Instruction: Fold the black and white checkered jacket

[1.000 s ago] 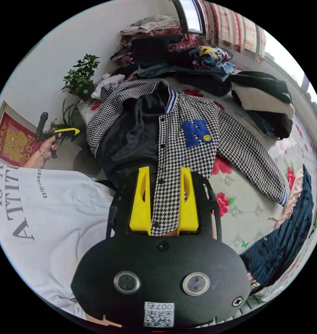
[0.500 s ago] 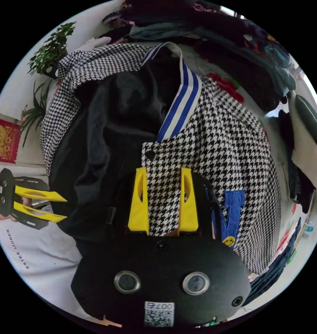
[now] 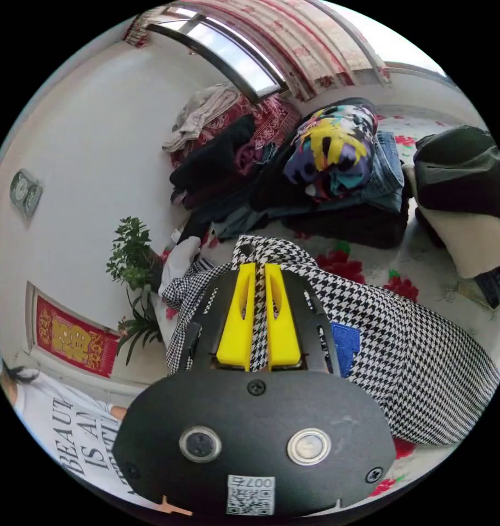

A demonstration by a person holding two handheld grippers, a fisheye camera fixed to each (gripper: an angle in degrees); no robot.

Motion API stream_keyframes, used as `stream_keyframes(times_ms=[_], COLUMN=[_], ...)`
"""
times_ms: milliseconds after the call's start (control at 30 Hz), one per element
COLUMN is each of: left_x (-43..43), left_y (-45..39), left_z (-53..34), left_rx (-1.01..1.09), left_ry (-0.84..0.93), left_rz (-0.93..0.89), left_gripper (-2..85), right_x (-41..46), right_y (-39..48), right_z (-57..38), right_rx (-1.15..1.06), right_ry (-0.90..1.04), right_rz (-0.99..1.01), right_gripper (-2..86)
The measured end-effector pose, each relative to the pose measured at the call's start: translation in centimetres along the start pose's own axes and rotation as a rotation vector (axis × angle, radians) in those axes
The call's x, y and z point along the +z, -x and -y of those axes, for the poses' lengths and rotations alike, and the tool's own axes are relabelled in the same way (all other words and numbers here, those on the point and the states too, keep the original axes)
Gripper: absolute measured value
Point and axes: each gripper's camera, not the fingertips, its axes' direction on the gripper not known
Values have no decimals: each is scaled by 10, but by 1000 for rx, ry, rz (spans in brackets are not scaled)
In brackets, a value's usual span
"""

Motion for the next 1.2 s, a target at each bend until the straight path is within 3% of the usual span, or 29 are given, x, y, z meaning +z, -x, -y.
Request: stream_keyframes(times_ms=[100, 167, 333, 500, 733, 967, 1067, 1200], left_x=[-2, -6, -20, -30, -23, 9, 20, -20], left_y=[16, 21, 28, 8, -11, -26, -56, -76], left_z=[-4, -10, -39, -57, -75, -65, -40, -34], left_rx=[-51, -62, -122, -116, -120, -79, 31, 100], left_ry=[2, -2, -18, -37, 5, 53, 83, -69], left_rz=[-13, 3, -5, -40, -23, -174, -74, -49], left_gripper=[86, 85, 85, 86, 95, 102, 90, 78], right_x=[62, 60, -29, -105, -139, -124, -115, -137], right_y=[-17, -20, -26, -50, -60, -60, -52, -38], right_z=[-6, -26, -118, -232, -350, -370, -366, -361], right_rx=[41, 17, -85, -3, 115, 74, 32, -47], right_ry=[211, 206, 154, 224, 285, 300, 335, 294], right_rz=[-40, -24, -167, -242, -156, -22, -34, -99], right_gripper=[22, 26, 37, 51, 80, 93, 93, 95])
